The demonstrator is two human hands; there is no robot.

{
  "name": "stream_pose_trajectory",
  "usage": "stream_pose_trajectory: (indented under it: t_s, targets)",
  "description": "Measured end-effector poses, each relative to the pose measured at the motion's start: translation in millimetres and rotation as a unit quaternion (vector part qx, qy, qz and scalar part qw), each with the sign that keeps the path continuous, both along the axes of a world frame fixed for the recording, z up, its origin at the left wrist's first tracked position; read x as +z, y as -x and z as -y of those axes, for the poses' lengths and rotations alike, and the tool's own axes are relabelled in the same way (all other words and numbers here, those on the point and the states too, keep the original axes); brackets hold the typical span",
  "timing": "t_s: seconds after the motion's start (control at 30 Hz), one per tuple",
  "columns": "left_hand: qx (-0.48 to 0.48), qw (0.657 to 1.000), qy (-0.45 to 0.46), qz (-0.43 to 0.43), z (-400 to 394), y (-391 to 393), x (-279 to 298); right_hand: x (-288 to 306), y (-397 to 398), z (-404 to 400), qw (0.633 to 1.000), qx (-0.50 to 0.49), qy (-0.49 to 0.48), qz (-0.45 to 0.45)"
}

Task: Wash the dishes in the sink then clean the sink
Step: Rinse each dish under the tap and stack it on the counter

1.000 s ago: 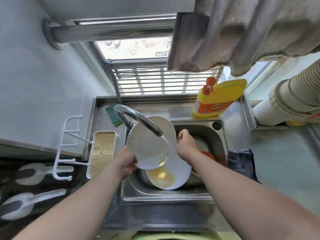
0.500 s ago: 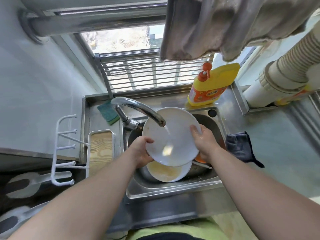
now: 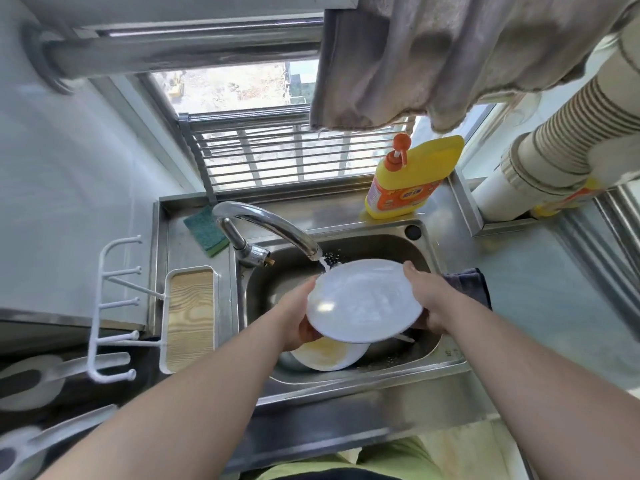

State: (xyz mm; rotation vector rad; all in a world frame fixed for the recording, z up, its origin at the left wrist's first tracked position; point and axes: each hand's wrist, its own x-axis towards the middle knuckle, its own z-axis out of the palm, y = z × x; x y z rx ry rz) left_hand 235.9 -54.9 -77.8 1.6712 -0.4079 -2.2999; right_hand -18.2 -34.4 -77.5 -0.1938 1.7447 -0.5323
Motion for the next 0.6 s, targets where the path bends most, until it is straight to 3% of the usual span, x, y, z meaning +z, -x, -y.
stream_pose_trajectory:
  t_s: [0.13, 0.3, 0.43, 0.6]
  targets:
    - [-0.022, 0.996, 0.037, 0.083, 7.3, -24.8, -9.8, -13.4, -21.0, -14.3, 0.997, -0.018, -0.01, 0.073]
    - [0.013, 0.99, 0.105, 0.098, 16.9, -57.3, -8.0, -27.2, -61.8, -7.5, 0.991, -0.059, 0.026, 0.12]
    - [0.071, 0.993, 0.063, 0.067, 23.1, -58.9, -1.7, -17.2, -74.5, 6.4, 0.99, -0.03, 0.115, 0.072]
    - [0.069, 0.995, -0.021, 0.067, 20.8, -27.5, -14.2, 9.0, -49.3, 14.2, 0.97, 0.071, 0.223, -0.068]
